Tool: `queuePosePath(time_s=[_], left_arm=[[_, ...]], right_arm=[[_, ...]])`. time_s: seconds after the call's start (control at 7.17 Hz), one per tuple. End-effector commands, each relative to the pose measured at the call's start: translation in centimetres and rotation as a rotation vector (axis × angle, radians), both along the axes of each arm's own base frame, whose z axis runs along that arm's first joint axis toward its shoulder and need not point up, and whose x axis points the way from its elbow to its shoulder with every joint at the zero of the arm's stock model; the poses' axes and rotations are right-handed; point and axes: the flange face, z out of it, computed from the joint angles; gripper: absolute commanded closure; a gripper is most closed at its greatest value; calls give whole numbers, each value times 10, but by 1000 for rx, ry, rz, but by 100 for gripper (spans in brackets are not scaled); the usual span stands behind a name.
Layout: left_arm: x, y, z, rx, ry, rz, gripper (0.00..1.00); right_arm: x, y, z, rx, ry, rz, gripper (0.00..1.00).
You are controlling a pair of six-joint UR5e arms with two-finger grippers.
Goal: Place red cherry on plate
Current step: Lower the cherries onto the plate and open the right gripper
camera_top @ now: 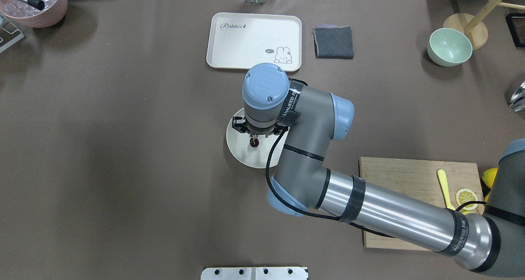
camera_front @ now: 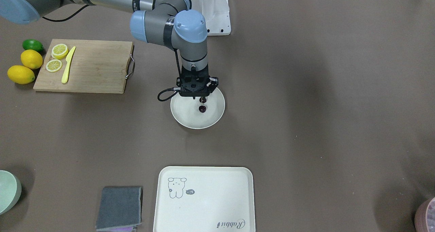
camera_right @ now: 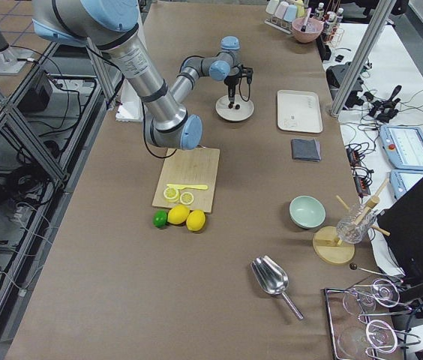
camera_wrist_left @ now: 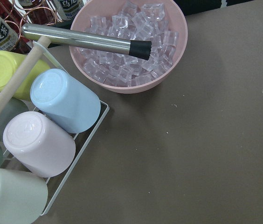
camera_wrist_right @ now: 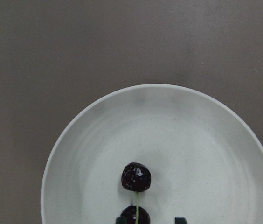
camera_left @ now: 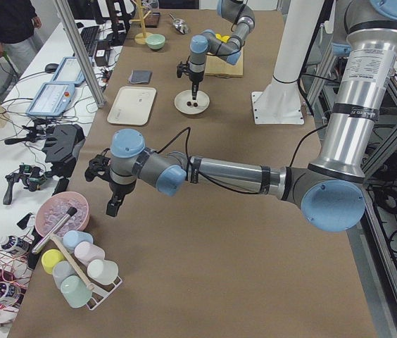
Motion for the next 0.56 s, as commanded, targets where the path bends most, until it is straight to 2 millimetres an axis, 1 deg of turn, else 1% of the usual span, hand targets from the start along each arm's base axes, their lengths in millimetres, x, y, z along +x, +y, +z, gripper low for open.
queuePosePath(time_s=[0.0, 0.14, 0.28, 0.42], left_arm=[[-36, 12, 15, -16, -52, 45, 2], [-49, 16, 14, -34, -67, 69, 2], [-58, 24, 4, -65, -67, 58, 2], [-57, 39, 8, -88, -51, 62, 2]], right_arm=[[79, -47, -4, -39, -16, -1, 0], [142, -58, 31, -20, 17, -41, 0], [211, -55, 75, 49, 63, -90, 0], [295, -61, 125, 65, 65, -135, 0]])
